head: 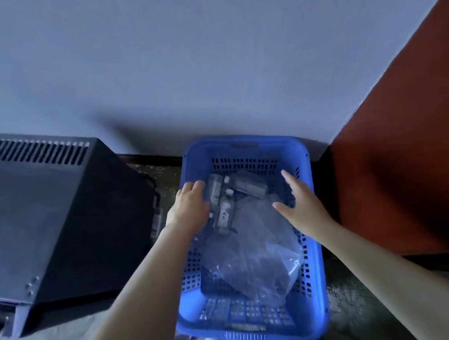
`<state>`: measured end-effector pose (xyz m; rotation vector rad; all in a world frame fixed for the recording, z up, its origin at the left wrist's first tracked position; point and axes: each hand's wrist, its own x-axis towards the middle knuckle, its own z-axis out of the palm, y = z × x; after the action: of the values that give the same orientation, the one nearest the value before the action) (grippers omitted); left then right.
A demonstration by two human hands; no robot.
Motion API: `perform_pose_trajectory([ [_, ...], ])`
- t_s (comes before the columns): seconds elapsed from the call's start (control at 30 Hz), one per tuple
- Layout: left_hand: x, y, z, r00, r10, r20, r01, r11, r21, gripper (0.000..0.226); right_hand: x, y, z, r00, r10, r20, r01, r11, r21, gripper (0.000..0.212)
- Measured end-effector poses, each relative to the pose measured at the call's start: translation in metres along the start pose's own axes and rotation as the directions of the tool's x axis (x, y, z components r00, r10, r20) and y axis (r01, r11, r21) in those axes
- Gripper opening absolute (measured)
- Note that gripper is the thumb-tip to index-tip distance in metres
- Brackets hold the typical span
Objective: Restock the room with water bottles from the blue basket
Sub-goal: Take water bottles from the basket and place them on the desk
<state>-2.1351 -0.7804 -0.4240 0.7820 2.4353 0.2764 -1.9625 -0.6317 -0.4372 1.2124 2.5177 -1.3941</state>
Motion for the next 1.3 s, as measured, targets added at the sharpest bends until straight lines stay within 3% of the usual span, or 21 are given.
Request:
perform_pose_trajectory([
  [0.17, 0.039, -0.041, 0.107, 0.994, -0.096, 0.052, 0.097, 0.995, -0.010, 0.035, 0.037, 0.079, 0.068, 0.999, 0.049, -0.019, -0.048, 0.997, 0.064, 0.075],
  [0.3, 0.069, -0.080, 0.179, 0.985, -0.152, 0.078, 0.154, 0.988, -0.020, 0.039, 0.065, 0.129, 0.116, 0.998, 0.065, -0.011, -0.064, 0.994, 0.085, 0.073],
  [0.57, 0.131, -0.132, 0.290, 0.986, -0.150, 0.071, 0.157, 0.981, -0.109, 0.037, 0.120, 0.200, 0.200, 0.999, 0.044, -0.014, -0.043, 0.996, 0.078, 0.069],
  [0.73, 0.173, -0.137, 0.330, 0.987, -0.154, 0.043, 0.160, 0.965, -0.206, 0.042, 0.148, 0.225, 0.240, 0.998, 0.062, 0.027, -0.066, 0.980, 0.187, 0.070],
  [0.97, 0.219, -0.144, 0.367, 0.960, -0.258, 0.106, 0.278, 0.917, -0.284, 0.055, 0.165, 0.241, 0.284, 0.991, 0.095, 0.099, -0.126, 0.917, 0.379, 0.067],
  [1.1, 0.232, -0.148, 0.383, 0.947, -0.285, 0.149, 0.321, 0.853, -0.412, 0.080, 0.165, 0.254, 0.303, 0.976, 0.156, 0.150, -0.207, 0.874, 0.440, 0.062],
  [1.3, 0.250, -0.145, 0.391, 0.944, -0.329, 0.038, 0.300, 0.800, -0.519, 0.071, 0.162, 0.275, 0.319, 0.948, 0.230, 0.219, -0.312, 0.800, 0.512, 0.054],
])
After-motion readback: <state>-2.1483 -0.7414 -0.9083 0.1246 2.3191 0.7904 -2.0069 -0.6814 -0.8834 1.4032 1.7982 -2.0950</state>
